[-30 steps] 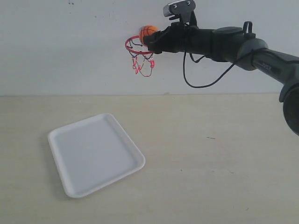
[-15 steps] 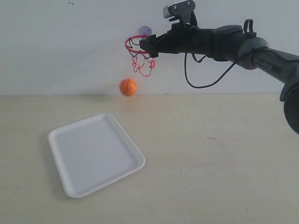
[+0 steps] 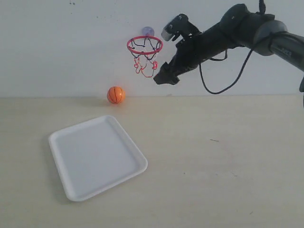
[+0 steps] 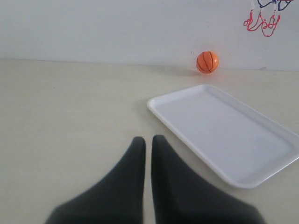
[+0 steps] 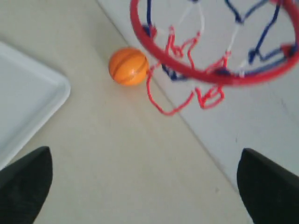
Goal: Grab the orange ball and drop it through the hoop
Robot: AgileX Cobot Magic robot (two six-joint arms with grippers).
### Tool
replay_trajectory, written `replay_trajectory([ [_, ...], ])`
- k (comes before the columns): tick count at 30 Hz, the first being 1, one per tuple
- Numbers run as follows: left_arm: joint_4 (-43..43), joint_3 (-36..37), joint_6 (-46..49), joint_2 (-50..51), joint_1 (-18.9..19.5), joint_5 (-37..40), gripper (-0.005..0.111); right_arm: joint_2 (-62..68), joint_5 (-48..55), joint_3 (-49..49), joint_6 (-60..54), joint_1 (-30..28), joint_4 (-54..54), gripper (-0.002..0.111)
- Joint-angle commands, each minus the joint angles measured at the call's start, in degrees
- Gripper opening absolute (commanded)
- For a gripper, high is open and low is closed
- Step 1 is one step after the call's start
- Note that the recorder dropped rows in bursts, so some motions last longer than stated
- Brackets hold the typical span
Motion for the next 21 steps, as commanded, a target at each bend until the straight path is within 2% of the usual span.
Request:
replay_trajectory([
  [1,0.1,0.2,-0.4,-0.1,0.1,-0.1,0.004,-1.8,10.0,-0.3,10.6,-4.6,-4.7,0.100],
  [4,0.1,0.2,-0.4,-0.1,0.1,-0.1,0.004,-1.8,20.6,-0.3,11.5,-8.3,-1.5,0.087],
  [6,0.1,0.2,-0.4,-0.1,0.1,-0.1,0.004,-1.8,20.6,-0.2,12.5,-11.1,1.5,0.070],
  [7,0.1,0.2,-0.4,-0.1,0.1,-0.1,0.004,-1.8,20.6,-0.1,17.8,-12.3,2.6,0.060],
  [8,0.1,0.2,-0.4,-0.1,0.1,-0.1,0.004,-2.1,20.6,-0.3,28.1,-14.8,2.6,0.040],
  [9,0.1,0.2,-0.4,-0.1,0.1,-0.1,0.004,-2.2,20.6,-0.3,32.5,-16.1,2.6,0.027],
  [10,0.1,0.2,-0.4,-0.1,0.1,-0.1,0.004,-2.3,20.6,-0.3,39.9,-18.1,2.6,-0.001],
  [12,0.1,0.2,-0.4,-0.1,0.1,-0.1,0.004,-3.6,20.6,-0.3,46.1,-20.9,2.4,0.000],
  [15,0.1,0.2,-0.4,-0.1,0.1,-0.1,0.004,-8.9,20.6,2.9,46.0,-22.8,1.4,0.000],
  [18,0.1,0.2,-0.4,-0.1,0.1,-0.1,0.004,-22.5,20.6,17.8,42.1,-22.8,0.6,0.000],
  [21,0.1,0.2,-0.4,-0.1,0.1,-0.1,0.004,-39.5,20.6,39.4,39.7,-22.8,1.6,0.000],
])
